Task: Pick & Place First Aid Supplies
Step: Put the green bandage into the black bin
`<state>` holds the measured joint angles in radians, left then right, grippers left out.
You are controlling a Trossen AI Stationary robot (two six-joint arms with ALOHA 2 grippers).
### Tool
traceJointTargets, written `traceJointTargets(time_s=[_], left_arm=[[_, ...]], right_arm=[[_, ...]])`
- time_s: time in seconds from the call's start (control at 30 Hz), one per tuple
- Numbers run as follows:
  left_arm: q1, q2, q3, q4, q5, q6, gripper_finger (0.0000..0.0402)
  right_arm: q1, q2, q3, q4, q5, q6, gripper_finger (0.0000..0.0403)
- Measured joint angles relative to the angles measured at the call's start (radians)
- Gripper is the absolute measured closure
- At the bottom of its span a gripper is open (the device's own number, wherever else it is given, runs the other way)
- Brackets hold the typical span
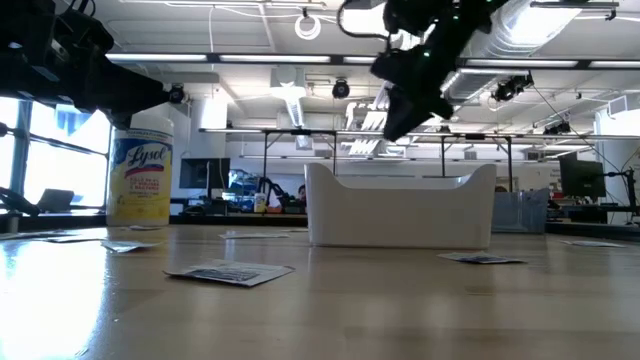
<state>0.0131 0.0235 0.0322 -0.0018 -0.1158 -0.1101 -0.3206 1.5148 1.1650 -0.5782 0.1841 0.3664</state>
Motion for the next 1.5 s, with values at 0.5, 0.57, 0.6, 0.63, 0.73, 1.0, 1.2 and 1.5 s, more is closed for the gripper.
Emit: traceJointTargets(time_s=[0.5,0.57,0.6,0.63,0.73,1.0,1.2,1.5], left_arm=[[0.000,0.000,0.000,0.000,0.000,0.000,0.0283],[0.000,0.000,0.000,0.000,0.000,0.000,0.0283],[0.000,0.000,0.000,0.000,0.000,0.000,0.0283],[0.000,0.000,0.000,0.000,0.000,0.000,0.0283],[0.000,0.000,0.000,0.000,0.000,0.000,0.0283],[0.000,0.000,0.000,0.000,0.000,0.000,0.0283],[0.000,0.000,0.000,0.000,0.000,0.000,0.0283],[0.000,0.000,0.000,0.000,0.000,0.000,0.0283]], right_arm=[[-0.003,0.513,0.463,-0.024,0.005,0.012,0.0316],[-0.015,0.568,0.501,-0.029,0.000,0.021,0.0316],[-0.021,0.591,0.515,-0.032,0.000,0.022,0.0316],[-0.024,0.612,0.525,-0.033,0.002,0.025,0.0315],[-0.029,0.662,0.540,-0.035,0.024,0.064,0.0307],[-0.035,0.733,0.538,-0.065,0.074,0.109,0.0279],[-0.049,0.733,0.539,-0.054,0.115,0.158,0.0272],[-0.085,0.733,0.539,-0.059,0.022,0.207,0.0272]])
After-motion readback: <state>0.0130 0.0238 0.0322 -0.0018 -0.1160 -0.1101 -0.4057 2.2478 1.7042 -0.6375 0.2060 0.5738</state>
